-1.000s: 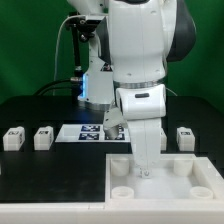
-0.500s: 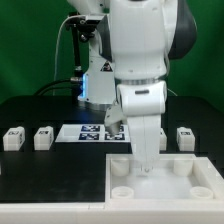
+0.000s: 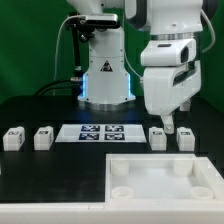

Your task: Assemble one leg

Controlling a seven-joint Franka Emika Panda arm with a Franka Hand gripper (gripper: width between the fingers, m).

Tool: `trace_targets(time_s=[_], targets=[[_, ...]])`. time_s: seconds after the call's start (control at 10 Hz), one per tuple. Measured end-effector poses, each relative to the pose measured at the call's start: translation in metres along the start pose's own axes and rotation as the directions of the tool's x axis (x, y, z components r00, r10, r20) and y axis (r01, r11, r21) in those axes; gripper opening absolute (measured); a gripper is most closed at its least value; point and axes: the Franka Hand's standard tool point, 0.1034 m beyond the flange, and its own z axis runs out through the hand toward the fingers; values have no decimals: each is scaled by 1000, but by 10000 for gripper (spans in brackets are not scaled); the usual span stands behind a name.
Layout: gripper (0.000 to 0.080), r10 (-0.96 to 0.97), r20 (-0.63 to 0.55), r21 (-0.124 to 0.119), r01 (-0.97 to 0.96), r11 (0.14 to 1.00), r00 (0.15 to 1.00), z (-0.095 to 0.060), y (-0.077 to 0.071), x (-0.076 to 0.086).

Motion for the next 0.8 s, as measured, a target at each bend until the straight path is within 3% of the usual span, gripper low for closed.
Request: trace_targets(time_s=[0.1,0.4,0.5,0.7,0.8], targets=[[648,182,5,10,-182,983,983,3,-10,2],[648,453,4,23,-453,891,891,3,-11,3],[648,570,9,31,-570,821,821,4,-14,4],[648,792,42,38,-793,607,609,13,-37,6],[648,828,52,37,-830,557,558,15,-42,7]])
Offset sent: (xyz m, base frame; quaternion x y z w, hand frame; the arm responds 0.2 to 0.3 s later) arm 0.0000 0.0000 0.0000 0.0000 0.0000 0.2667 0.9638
